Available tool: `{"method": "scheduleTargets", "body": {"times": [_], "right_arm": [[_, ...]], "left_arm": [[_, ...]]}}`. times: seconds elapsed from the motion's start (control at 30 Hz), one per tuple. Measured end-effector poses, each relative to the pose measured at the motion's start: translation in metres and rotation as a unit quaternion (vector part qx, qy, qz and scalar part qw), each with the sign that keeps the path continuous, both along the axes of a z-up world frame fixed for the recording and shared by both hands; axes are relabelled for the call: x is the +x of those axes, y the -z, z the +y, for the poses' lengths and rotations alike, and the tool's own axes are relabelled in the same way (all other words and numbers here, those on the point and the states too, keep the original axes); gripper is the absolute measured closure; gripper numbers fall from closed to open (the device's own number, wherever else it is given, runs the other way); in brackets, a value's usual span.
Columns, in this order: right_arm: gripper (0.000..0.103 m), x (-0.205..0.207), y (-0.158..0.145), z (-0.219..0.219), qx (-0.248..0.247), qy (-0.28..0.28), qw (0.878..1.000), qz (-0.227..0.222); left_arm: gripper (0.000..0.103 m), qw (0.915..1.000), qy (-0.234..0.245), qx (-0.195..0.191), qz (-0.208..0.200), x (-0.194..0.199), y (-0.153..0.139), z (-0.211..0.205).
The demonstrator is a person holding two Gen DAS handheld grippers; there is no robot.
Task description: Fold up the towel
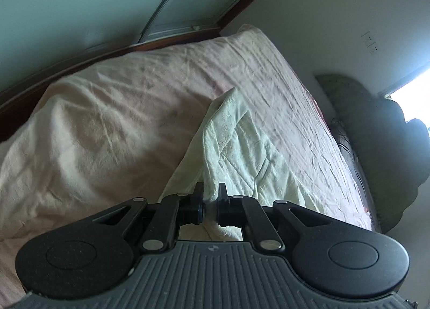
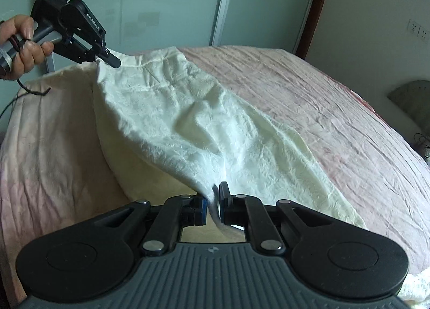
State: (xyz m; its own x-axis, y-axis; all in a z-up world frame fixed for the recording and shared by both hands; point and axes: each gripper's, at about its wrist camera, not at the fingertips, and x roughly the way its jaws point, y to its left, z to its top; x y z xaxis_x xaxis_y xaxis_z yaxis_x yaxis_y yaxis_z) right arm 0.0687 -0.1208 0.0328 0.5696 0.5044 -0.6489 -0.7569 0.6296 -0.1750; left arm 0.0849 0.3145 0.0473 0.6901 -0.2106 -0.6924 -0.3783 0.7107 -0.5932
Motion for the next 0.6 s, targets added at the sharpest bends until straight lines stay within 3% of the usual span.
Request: {"method": "scheduleTargets", "body": {"times": [0.17,0.23,0.3,0.33,0.43,0.47,0.53,0.6], "right_arm": [[0.093,0.003,0.022,0.003,-0.020,-0.010,0.999,0.027],[0.091,0.003,0.029,0.006,-0.030,-0.010,0.999,0.035],[0.085,-0.002,0.028,0.004,-0.034,-0.011,0.999,0.031],[0.075,-0.005,0.027,0.002,-0.036,-0.014,0.999,0.035],[0.023,-0.012,0.018,-0.014,-0.026,-0.018,0.998,0.046],[0.022,-0.012,0.010,-0.025,-0.003,-0.019,0.998,0.058],[0.022,-0.002,-0.010,-0.054,0.090,-0.019,0.989,0.118],[0.022,0.024,-0.029,-0.087,0.191,-0.003,0.963,0.188]], "left_arm": [[0.096,0.9994,-0.010,-0.013,0.030,-0.001,0.021,0.009],[0.084,0.9994,-0.013,-0.014,0.029,-0.003,0.023,0.010],[0.084,0.9995,-0.012,-0.017,0.026,-0.008,0.023,0.013],[0.084,0.9995,-0.009,-0.021,0.023,-0.010,0.022,0.015],[0.075,0.9996,-0.011,-0.022,0.014,-0.022,0.017,0.021],[0.076,0.9999,-0.011,-0.007,0.006,-0.026,0.011,0.019],[0.074,0.9984,-0.019,0.054,-0.004,-0.042,-0.007,0.015],[0.074,0.9896,-0.049,0.134,-0.021,-0.061,-0.028,0.006]]}}
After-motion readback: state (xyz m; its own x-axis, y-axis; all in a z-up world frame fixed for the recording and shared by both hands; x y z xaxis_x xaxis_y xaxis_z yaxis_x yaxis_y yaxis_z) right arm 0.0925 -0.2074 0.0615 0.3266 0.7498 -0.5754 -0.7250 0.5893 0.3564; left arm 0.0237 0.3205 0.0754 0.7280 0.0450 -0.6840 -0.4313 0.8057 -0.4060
